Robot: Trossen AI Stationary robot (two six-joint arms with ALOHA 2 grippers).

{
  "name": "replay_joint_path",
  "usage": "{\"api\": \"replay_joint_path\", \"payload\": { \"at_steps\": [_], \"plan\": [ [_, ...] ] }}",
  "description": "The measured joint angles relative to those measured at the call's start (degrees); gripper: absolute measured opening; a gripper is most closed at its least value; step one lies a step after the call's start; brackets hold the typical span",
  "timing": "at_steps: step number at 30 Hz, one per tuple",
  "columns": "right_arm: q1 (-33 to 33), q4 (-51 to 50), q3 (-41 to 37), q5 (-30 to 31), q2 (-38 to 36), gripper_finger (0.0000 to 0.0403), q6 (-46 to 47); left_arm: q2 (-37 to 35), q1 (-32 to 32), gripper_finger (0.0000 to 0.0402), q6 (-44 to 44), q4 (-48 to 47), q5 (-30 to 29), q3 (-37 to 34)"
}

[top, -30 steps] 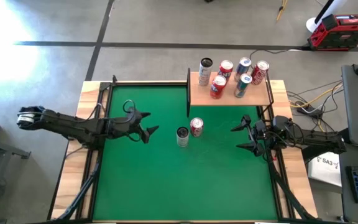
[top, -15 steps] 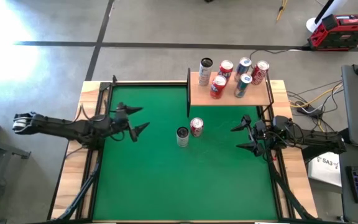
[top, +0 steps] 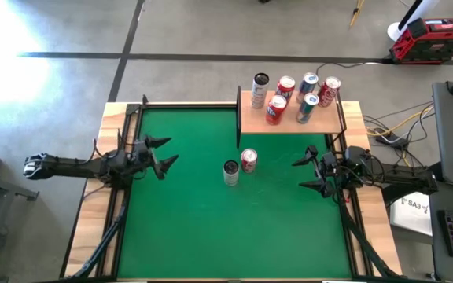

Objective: Place canned beverage on shelf
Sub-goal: Put the red-white soda can on the shelf aligned with the other red-white soda can

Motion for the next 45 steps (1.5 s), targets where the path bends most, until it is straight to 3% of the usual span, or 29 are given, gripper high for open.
{"api": "replay_joint_path", "payload": {
  "at_steps": [6, 45],
  "plan": [
    [0.0, 0.0, 0.0, 0.0, 0.0, 0.0359, 0.0, -4.3, 0.0, 0.0384, -0.6, -6.7, 0.0, 0.1],
    [0.0, 0.0, 0.0, 0.0, 0.0, 0.0359, 0.0, -2.7, 0.0, 0.0384, -0.8, -6.7, 0.0, 0.1]
  ]
}}
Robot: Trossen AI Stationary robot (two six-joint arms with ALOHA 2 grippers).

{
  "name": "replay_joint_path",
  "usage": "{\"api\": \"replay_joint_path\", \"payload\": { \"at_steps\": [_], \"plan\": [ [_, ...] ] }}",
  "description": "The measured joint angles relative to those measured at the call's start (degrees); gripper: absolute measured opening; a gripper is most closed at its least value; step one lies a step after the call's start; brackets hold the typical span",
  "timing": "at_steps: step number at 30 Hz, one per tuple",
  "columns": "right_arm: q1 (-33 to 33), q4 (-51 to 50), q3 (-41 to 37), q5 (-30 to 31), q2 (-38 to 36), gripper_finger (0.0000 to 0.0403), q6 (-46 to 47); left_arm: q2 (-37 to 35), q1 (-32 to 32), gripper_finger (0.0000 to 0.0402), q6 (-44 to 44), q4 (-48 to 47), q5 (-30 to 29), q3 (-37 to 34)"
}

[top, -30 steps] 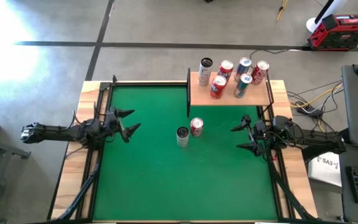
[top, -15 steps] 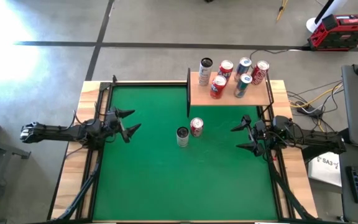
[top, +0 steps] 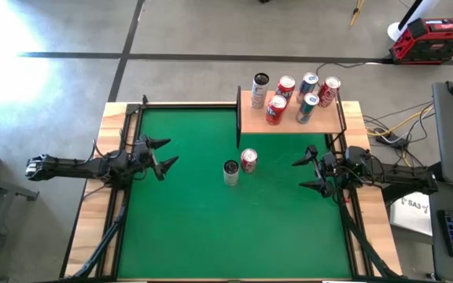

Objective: Place canned beverage on shelf
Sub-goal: Put the red-white soda can on the shelf aligned with the other red-white soda can

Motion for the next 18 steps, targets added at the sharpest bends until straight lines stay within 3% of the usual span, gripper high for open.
{"api": "replay_joint_path", "payload": {
  "at_steps": [12, 15, 18],
  "plan": [
    [0.0, 2.3, 0.0, -0.2, 0.0, 0.0359, -3.6, 0.0, 0.0, 0.0384, 0.0, 0.0, 0.0, 0.0],
    [0.0, 3.0, 0.0, 0.4, 0.0, 0.0359, 5.3, 0.0, 0.0, 0.0384, 0.0, 0.0, 0.0, 0.0],
    [0.0, 2.3, 0.0, 6.9, 0.0, 0.0359, 17.3, 0.0, 0.0, 0.0384, 0.0, 0.0, 0.0, 0.0]
  ]
}}
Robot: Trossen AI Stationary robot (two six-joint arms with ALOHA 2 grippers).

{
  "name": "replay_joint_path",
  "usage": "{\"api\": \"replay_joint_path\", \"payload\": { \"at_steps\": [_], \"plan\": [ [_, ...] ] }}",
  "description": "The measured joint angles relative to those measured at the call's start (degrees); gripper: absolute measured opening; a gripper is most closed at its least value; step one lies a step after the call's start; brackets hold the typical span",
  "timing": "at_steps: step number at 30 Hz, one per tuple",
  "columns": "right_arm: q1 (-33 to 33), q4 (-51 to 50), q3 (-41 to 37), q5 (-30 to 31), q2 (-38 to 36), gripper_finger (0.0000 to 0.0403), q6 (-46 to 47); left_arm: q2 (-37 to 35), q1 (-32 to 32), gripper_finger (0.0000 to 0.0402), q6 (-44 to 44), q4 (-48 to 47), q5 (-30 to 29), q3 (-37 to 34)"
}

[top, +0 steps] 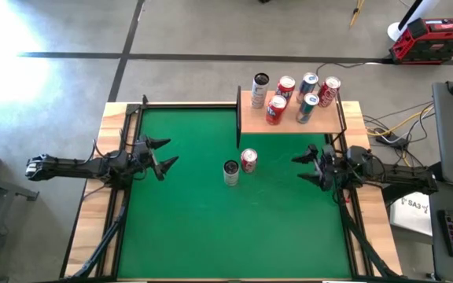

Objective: Place canned beverage on shelf
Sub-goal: Put the red-white soda can on the shelf aligned with the other red-white soda can

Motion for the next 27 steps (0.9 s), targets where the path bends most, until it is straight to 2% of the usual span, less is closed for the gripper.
{"api": "replay_joint_path", "payload": {
  "at_steps": [2, 6, 9, 11, 14, 20, 23, 27],
  "plan": [
    [0.0, -0.3, 0.0, 3.9, 0.1, 0.0359, 5.0, 0.0, 0.0, 0.0384, 0.0, 0.0, 0.0, 0.0],
    [0.0, -2.0, 1.5, 6.0, 0.4, 0.0359, 8.7, 0.0, 0.0, 0.0384, 0.0, 0.0, 0.0, 0.0],
    [0.1, -3.1, 6.5, 7.8, 1.6, 0.0359, 10.0, 0.0, 0.0, 0.0384, 0.0, 0.0, 0.0, 0.0],
    [0.1, -11.0, 12.2, 10.5, 3.4, 0.0359, 12.2, 0.0, 0.0, 0.0384, 0.0, 0.0, 0.0, 0.0],
    [0.1, -31.0, 22.0, 15.5, 9.8, 0.0359, 19.4, 0.0, 0.0, 0.0384, 0.0, 0.0, 0.0, 0.0],
    [0.3, -54.2, 38.9, 14.0, 26.2, 0.0359, 27.6, 0.0, 0.0, 0.0384, 0.0, 0.0, 0.0, 0.0],
    [0.3, -59.1, 43.5, 14.1, 32.7, 0.0359, 25.3, 0.0, 0.0, 0.0384, 0.0, 0.0, 0.0, 0.0],
    [0.3, -56.2, 46.3, 13.5, 39.4, 0.0359, 18.6, 0.0, 0.0, 0.0384, 0.0, 0.0, 0.0, 0.0]
  ]
}}
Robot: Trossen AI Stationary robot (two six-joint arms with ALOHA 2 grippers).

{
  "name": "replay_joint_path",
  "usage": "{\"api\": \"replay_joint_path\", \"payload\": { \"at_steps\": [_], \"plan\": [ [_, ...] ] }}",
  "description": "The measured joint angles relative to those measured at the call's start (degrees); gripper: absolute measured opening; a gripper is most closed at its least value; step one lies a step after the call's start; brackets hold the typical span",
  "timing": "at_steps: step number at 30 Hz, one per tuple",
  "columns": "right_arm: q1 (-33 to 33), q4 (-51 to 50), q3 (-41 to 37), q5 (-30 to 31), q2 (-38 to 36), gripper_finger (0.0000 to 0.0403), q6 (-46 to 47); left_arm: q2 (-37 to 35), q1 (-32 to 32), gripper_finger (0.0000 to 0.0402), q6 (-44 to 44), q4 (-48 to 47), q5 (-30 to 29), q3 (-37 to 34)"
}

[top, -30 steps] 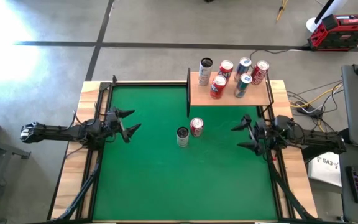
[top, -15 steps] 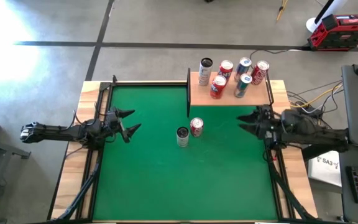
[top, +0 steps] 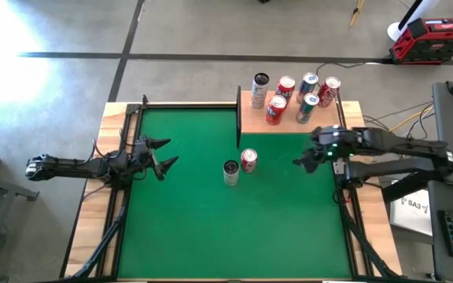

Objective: Place canned beverage on shelf
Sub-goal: Put the red-white soda can on the shelf aligned with the other red-white soda can

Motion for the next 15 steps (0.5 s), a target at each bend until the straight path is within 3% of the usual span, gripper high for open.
{"api": "replay_joint_path", "payload": {
  "at_steps": [10, 15],
  "plan": [
    [0.2, 10.1, 0.7, -7.2, 17.7, 0.0359, 11.7, 0.0, 0.0, 0.0384, 0.0, 0.0, 0.0, 0.0],
    [1.3, 13.4, 1.7, -7.1, 20.9, 0.0359, 7.3, 0.1, 0.0, 0.0384, 0.0, 0.0, 0.0, 0.0]
  ]
}}
